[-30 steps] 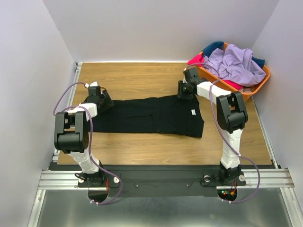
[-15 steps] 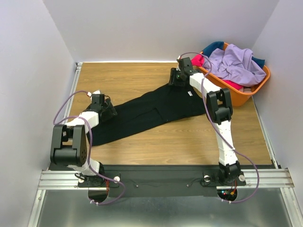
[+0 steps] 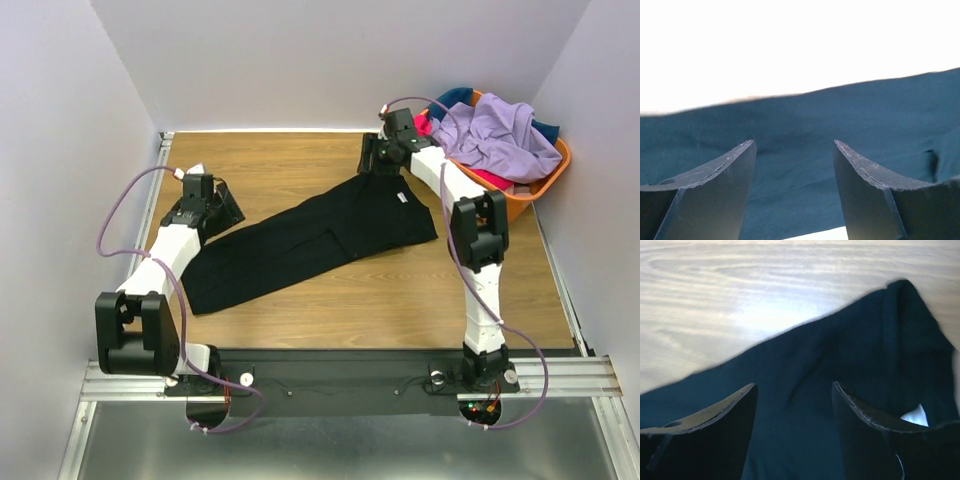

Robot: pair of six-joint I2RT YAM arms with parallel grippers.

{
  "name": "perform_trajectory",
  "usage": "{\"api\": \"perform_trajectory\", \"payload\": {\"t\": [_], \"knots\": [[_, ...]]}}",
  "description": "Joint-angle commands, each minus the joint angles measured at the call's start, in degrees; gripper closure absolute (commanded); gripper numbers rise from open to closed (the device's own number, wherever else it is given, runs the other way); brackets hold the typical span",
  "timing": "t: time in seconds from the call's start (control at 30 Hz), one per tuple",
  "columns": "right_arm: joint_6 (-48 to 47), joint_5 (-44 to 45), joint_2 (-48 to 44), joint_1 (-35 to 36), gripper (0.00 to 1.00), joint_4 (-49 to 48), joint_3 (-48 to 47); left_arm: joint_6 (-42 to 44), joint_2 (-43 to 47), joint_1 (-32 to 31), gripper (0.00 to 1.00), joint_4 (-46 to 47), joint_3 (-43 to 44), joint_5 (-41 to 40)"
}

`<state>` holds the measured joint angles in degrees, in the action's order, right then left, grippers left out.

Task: Fold and stack the t-shirts
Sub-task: Fold the tshirt

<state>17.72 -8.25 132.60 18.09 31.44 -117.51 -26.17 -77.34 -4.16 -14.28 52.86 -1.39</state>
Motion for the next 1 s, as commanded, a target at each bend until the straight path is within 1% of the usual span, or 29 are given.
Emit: {"api": "perform_trajectory", "payload": {"t": [0.0, 0.07, 0.3, 0.53, 0.73, 0.87, 0.97], "knots": [[-1.0, 2.2, -9.9, 0.5, 0.33, -0.8, 5.7, 1.8, -3.6, -0.7, 0.26, -0.8, 2.5, 3.4], [-1.1, 2.1, -11.7, 0.5, 0.33, -0.8, 10.3, 2.3, -6.4, -1.5, 0.26, -0.5, 2.8, 4.0], [-0.9, 2.1, -14.3, 0.5, 0.33, -1.0, 20.9, 3.5, -12.0, -5.0, 0.26, 2.3, 1.0, 4.0], [-0.7, 2.9, -13.3, 0.5, 0.33, -1.3, 26.0, 3.7, -17.8, -8.9, 0.26, 4.8, -2.7, 3.0], [-0.2, 3.9, -7.9, 0.5, 0.33, -1.2, 23.9, 2.4, -18.9, -12.5, 0.26, 5.6, -5.9, 3.4], [0.4, 4.6, -3.3, 0.5, 0.33, -1.2, 19.4, 1.0, -18.5, -14.4, 0.26, 4.8, -7.0, 4.5], [1.0, 5.1, 0.7, 0.5, 0.33, -1.2, 14.1, -1.2, -18.2, -16.0, 0.26, 3.9, -7.3, 6.3]]}}
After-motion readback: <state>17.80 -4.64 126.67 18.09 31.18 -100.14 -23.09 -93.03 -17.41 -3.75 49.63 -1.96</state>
